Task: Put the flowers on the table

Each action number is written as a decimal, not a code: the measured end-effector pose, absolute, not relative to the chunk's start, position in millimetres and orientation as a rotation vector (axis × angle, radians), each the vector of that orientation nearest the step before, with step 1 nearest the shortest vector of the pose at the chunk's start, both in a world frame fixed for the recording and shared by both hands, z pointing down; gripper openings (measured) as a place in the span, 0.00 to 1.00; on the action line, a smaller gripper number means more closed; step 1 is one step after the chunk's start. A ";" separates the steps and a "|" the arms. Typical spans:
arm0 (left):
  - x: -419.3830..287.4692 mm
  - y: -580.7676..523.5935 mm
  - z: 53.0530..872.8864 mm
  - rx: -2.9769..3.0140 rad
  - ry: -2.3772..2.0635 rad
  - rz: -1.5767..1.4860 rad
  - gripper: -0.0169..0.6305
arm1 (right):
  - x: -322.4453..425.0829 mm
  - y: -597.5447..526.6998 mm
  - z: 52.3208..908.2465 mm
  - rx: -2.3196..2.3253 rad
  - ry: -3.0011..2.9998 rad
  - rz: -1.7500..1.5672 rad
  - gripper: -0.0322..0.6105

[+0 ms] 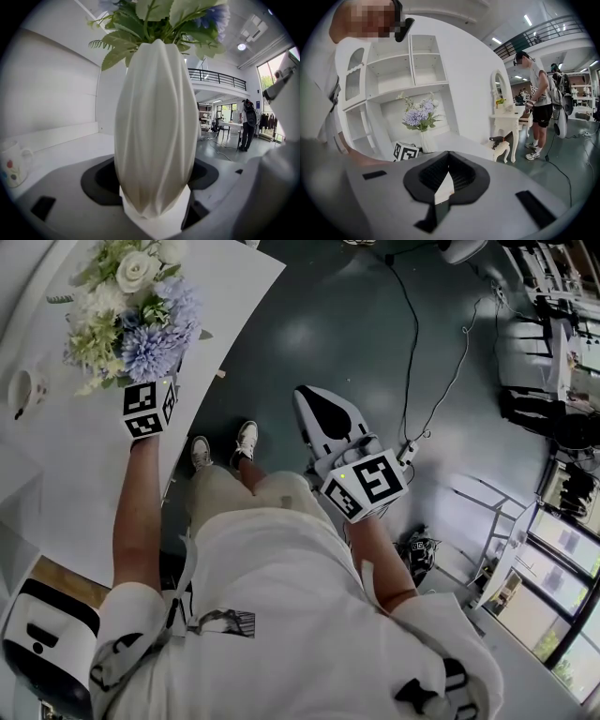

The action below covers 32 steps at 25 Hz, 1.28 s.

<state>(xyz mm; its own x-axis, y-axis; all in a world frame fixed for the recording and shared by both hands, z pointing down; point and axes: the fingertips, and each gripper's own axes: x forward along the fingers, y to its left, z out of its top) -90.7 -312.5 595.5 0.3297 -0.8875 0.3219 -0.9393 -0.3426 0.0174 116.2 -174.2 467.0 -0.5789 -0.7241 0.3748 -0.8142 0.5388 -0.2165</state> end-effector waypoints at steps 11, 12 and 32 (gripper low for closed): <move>-86.7 -311.8 596.3 2.405 -1.649 0.403 0.74 | 126.6 -165.3 456.1 1.371 -2.524 0.523 0.06; -85.7 -310.8 596.5 2.407 -1.641 0.406 0.75 | 127.8 -164.1 455.6 1.380 -2.522 0.527 0.06; -95.1 -264.3 587.9 2.361 -1.576 0.519 0.76 | 113.9 -146.2 441.0 1.468 -2.607 0.610 0.06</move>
